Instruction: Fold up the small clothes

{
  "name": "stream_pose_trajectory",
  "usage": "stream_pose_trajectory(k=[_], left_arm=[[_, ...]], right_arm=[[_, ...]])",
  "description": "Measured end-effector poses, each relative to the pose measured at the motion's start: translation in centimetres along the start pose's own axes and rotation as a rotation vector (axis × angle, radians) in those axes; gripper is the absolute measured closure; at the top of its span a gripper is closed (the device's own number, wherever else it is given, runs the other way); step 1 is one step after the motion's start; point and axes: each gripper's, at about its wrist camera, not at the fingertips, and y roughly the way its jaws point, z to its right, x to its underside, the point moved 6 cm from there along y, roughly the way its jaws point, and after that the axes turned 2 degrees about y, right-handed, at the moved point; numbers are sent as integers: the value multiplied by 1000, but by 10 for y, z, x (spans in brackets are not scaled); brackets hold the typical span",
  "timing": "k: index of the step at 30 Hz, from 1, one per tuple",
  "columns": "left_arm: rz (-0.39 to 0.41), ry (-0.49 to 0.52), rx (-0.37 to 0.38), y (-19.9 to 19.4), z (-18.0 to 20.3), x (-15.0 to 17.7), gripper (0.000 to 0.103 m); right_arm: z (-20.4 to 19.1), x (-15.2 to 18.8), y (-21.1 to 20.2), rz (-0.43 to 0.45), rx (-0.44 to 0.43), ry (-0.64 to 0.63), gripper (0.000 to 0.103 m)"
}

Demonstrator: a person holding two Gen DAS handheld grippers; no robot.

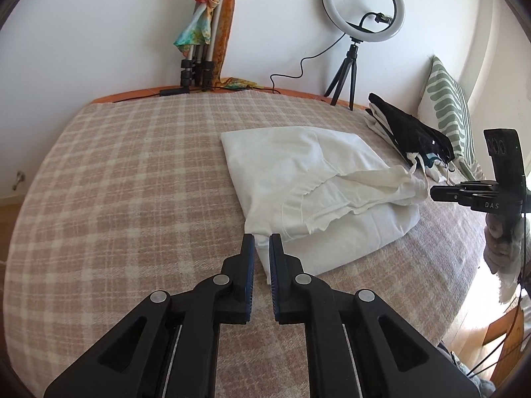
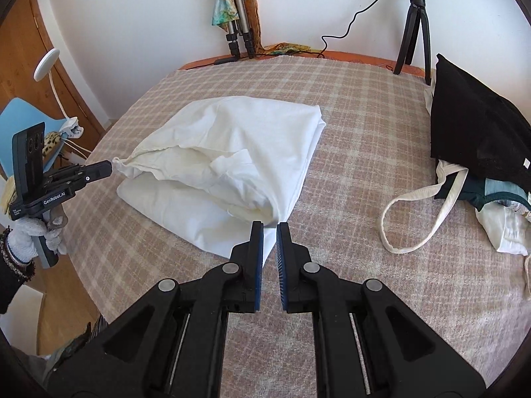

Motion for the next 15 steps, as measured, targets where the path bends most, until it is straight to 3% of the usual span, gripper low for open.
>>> stream_pose_trajectory(k=[3, 5, 7, 10, 15], left_arm=[[10, -90, 30, -10, -13, 1, 91], [0, -175, 66, -8, -23, -1, 86], [-17, -266, 105, 0, -30, -2, 80], [-65, -386, 146, 16, -36, -2, 63], [-109, -543, 234, 36, -40, 7, 63]], right_arm=[[14, 6, -8, 6, -60, 102, 77], [23, 5, -7, 17, -116, 190, 55], [30, 4, -2, 15, -175, 286, 54], [37, 2, 10, 1, -272, 415, 54], [39, 6, 32, -41, -328, 524, 54]])
